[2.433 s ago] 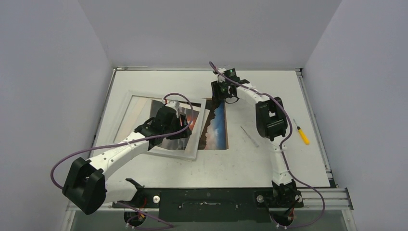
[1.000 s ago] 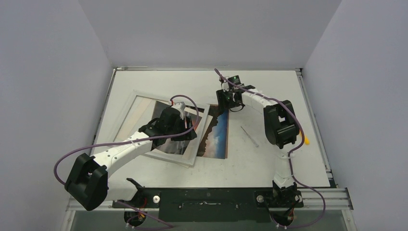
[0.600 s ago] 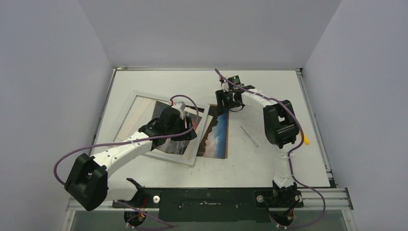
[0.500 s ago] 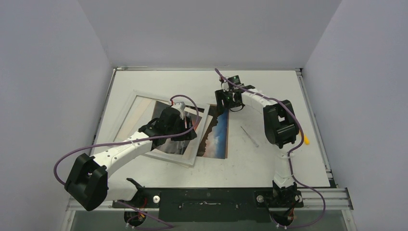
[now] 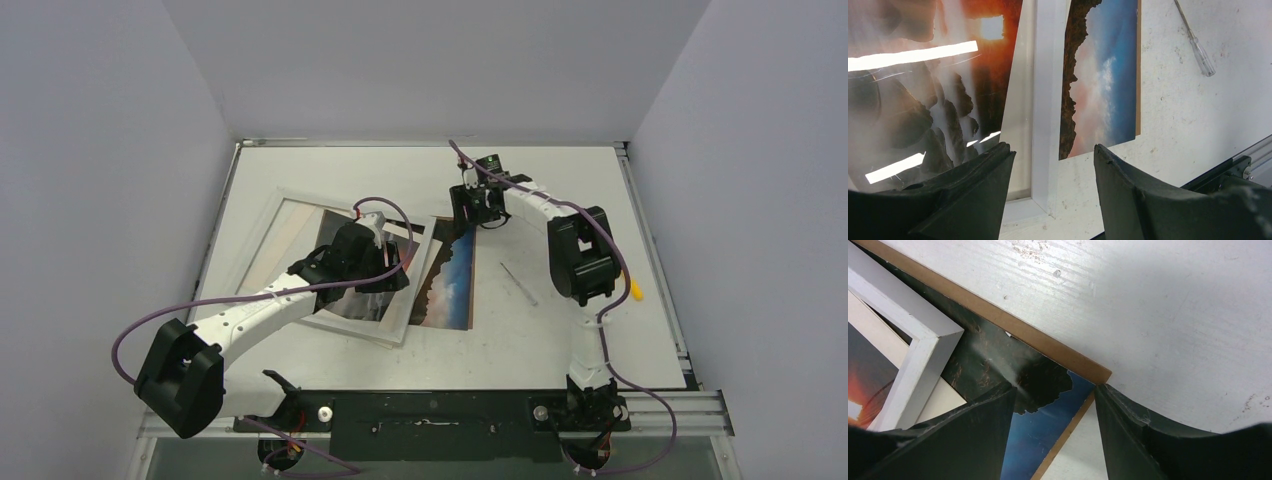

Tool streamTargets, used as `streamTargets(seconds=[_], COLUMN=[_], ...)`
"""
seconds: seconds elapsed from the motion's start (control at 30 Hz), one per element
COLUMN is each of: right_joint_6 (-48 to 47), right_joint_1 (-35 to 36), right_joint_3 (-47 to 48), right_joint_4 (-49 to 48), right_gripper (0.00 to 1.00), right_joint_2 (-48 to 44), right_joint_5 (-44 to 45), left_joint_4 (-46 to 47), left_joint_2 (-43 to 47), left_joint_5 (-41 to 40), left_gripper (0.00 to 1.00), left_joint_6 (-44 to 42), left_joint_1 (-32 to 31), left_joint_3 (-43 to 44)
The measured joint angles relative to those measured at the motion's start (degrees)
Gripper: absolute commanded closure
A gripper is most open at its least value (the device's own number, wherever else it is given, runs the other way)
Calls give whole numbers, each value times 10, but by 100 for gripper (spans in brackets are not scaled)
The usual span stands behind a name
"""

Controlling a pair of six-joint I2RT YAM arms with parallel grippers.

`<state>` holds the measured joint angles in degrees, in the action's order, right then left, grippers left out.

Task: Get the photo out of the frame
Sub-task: Pick up the photo from the photo frame.

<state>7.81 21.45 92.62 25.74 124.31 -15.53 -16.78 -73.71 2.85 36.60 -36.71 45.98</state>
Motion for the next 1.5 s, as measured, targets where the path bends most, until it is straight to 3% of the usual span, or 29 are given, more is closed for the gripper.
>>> streamTargets(seconds=[0.6, 0.73, 1.17, 1.5], right_joint_6=[-11, 0, 137, 195], right_joint_1=[-8, -11, -46, -22], right_joint_3=[35, 30, -156, -256], right_joint_4=[47, 40, -127, -206], right_gripper=[40, 34, 36, 64], right_joint_2=[18, 18, -52, -93], right_joint_5=[-132, -176, -322, -318], left_joint_4=[0, 0, -1, -1], left_joint_2=[0, 0, 16, 21], left_joint_5=[0, 1, 2, 2], left_gripper=[41, 41, 41, 41], left_joint_6=[0, 0, 0, 0], left_joint_1=[0, 0, 0, 0], left_joint_3=[0, 0, -2, -4])
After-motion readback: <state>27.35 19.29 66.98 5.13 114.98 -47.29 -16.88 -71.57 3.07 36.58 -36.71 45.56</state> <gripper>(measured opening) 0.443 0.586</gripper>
